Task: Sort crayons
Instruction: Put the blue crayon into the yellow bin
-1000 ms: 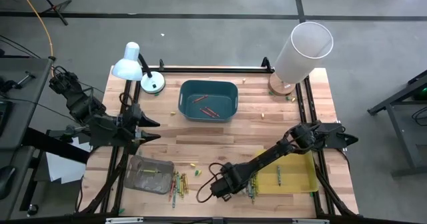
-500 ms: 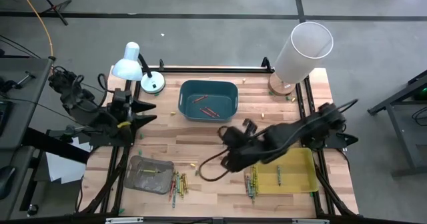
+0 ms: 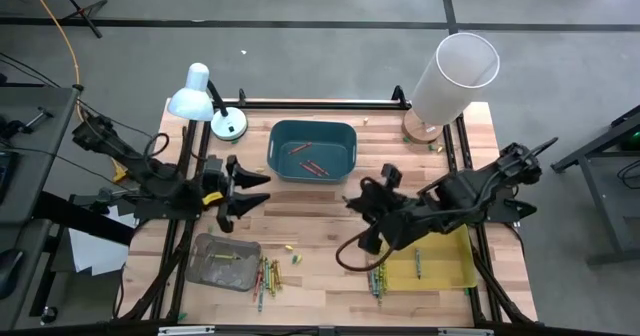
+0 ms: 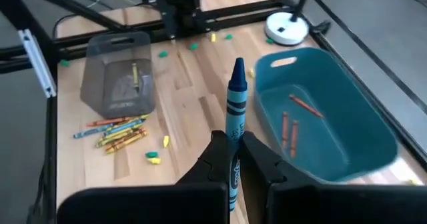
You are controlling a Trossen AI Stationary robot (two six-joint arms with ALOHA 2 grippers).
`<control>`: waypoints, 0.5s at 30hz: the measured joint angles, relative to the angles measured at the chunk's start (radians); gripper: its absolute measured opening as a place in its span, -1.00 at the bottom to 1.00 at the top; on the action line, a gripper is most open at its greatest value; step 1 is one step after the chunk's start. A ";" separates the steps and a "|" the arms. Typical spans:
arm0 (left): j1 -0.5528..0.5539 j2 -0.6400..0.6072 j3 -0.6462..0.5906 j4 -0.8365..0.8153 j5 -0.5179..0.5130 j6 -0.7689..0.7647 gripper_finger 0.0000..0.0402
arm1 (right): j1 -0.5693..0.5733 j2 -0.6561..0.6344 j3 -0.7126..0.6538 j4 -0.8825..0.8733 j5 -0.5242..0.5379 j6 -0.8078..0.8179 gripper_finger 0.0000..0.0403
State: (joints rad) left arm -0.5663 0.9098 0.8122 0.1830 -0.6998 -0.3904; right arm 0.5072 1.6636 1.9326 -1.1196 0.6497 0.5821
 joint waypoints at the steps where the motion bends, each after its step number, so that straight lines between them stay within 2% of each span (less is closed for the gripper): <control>1: 0.010 0.007 0.000 0.020 0.011 0.000 0.14 | 0.000 -0.014 -0.056 0.055 -0.011 -0.006 -1.00; 4: 0.036 0.017 0.000 0.067 0.044 0.003 0.14 | -0.004 -0.105 -0.293 0.304 -0.088 -0.022 -1.00; 10: 0.070 0.012 0.000 0.093 0.071 0.017 0.14 | -0.063 -0.400 -0.787 0.946 -0.191 -0.109 -1.00; 13: 0.092 0.013 0.000 0.093 0.073 0.018 0.14 | -0.101 -0.507 -0.959 1.221 -0.263 -0.151 -1.00; 15: 0.112 0.020 0.000 0.095 0.085 0.018 0.14 | -0.118 -0.552 -1.029 1.310 -0.293 -0.154 -1.00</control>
State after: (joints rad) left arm -0.4542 0.9299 0.8120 0.2785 -0.6148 -0.3728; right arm 0.3890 1.1119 0.9037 0.1905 0.3570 0.4283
